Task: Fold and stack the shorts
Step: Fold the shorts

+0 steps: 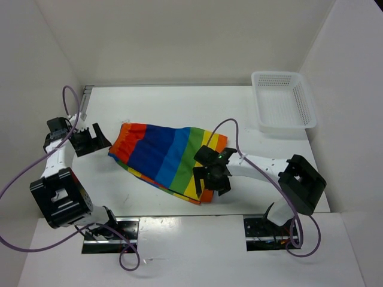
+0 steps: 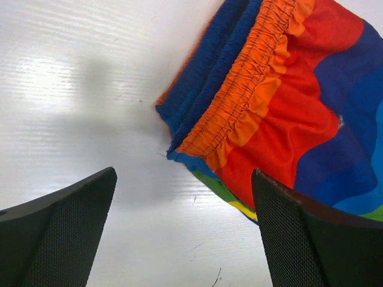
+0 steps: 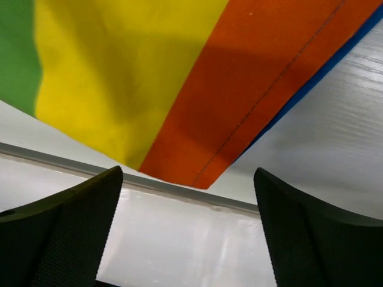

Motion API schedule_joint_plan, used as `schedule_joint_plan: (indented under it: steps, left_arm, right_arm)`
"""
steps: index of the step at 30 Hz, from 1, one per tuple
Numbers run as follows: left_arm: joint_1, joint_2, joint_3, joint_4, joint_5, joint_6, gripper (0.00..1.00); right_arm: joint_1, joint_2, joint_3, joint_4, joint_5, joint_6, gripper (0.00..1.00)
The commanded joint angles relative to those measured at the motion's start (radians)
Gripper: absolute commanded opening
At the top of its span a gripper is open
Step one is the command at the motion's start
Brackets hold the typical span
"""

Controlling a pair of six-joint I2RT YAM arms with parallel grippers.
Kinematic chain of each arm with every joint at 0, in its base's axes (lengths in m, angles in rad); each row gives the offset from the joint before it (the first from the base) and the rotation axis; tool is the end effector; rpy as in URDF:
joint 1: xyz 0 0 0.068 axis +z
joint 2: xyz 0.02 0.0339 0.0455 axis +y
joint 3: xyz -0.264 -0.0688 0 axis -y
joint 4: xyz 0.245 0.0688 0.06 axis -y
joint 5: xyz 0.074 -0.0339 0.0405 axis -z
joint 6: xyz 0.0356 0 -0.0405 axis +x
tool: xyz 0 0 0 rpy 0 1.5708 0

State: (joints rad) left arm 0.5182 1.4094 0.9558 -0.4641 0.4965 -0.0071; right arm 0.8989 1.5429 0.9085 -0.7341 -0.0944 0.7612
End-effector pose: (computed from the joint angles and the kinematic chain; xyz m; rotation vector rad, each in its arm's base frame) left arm 0.2587 0.1280 0.2370 -0.4184 2.3388 -0.3779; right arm 0.1639 0.2115 0.1733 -0.2250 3.0491 0.3264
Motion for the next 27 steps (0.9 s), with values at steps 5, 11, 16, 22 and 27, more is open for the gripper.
schedule_joint_plan:
  steps: [5,11,16,22,27]
  left_arm:
    - [0.011,-0.078,0.086,0.042,0.1,0.007,0.79]
    - [-0.153,-0.052,0.113,0.062,0.07,0.007,0.45]
    - [-0.323,0.107,0.176,0.116,0.093,0.007,0.43]
    - [-0.374,0.232,0.161,0.137,-0.03,0.007,0.46]
    - [-0.317,0.339,0.121,0.197,-0.073,0.007,0.45]
  right_arm:
    - [-0.009,-0.037,0.188,-0.08,0.159,-0.033,0.98]
    - [-0.168,-0.049,0.233,0.02,0.109,-0.014,0.7]
    - [-0.333,-0.061,0.142,0.166,-0.05,0.042,0.51]
    - [-0.376,-0.05,0.07,0.225,-0.12,0.072,0.61]
    - [-0.388,-0.06,-0.04,0.271,-0.175,0.093,0.61]
